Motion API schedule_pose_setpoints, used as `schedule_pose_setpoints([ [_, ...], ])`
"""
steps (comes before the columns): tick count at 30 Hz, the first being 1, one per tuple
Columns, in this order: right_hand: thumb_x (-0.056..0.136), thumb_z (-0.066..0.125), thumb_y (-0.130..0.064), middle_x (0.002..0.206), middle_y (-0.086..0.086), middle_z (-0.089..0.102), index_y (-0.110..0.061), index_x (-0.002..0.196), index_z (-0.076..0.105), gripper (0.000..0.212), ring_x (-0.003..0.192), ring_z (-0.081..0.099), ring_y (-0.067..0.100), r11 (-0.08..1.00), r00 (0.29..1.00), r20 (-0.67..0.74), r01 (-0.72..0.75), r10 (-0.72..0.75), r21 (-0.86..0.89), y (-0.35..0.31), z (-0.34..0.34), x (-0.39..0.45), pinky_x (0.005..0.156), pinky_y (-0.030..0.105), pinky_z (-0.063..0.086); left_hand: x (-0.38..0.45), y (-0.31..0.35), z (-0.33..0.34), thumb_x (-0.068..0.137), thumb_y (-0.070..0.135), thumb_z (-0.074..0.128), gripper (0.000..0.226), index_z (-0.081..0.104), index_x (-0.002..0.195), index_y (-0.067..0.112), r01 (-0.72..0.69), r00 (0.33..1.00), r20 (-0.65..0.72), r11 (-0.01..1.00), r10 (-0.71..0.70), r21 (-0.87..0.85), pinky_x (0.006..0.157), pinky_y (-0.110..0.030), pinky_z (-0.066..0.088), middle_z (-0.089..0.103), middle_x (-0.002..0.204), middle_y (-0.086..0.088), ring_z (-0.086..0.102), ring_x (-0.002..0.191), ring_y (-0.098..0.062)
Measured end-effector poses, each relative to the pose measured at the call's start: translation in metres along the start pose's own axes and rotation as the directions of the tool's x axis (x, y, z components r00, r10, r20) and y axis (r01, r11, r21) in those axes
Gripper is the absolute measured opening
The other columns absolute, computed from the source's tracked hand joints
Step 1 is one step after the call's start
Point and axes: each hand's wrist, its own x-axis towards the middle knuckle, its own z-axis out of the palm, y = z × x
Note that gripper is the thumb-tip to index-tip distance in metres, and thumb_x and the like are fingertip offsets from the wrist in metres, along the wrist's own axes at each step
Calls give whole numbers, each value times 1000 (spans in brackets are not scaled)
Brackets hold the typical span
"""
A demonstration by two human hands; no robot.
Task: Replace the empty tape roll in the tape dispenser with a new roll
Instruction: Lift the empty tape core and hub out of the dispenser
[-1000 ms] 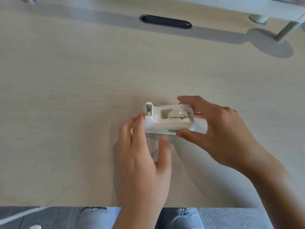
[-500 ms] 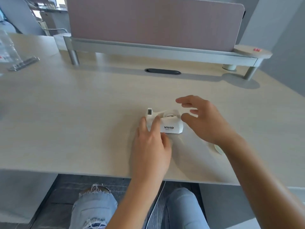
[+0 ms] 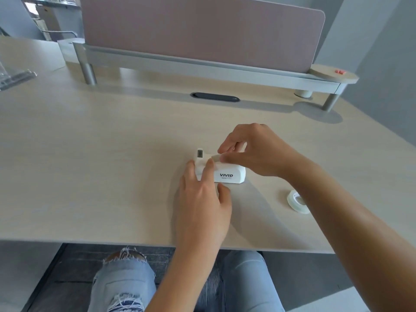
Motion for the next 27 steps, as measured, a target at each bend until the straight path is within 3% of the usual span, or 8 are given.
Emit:
schedule_pose_setpoints([
  [6,91,77,-25,97,-4,73,-21,96,79,6,84,69,8,998,998,-13,58,-58,26,14,-3,-8,74,18,52,0,0,-1,94,23,61,53,55,147,26,16,1000,-3,1000,-16,25,98,-43,51,49,155,-9,51,137,-31],
  [17,100,64,-13,103,-1,69,-11,103,68,5,89,64,12,974,974,-186,159,-128,162,34,27,-22,75,23,53,1,3,-1,98,31,56,49,52,147,31,63,998,-2,997,-63,50,101,-41,48,43,161,-6,48,140,-30],
  [22,99,69,-17,98,-6,74,-14,100,71,4,87,69,12,952,974,-223,88,-22,293,36,22,-23,79,28,57,3,1,1,98,36,55,49,54,147,29,46,999,-9,997,-45,59,100,-43,50,47,157,-5,50,139,-29],
  [27,101,66,-13,98,0,76,-7,102,69,6,83,69,9,880,951,-290,48,104,473,40,20,-29,79,41,60,0,-1,3,97,39,57,48,55,145,30,20,999,-26,999,-19,32,98,-42,51,47,157,-6,51,139,-29],
])
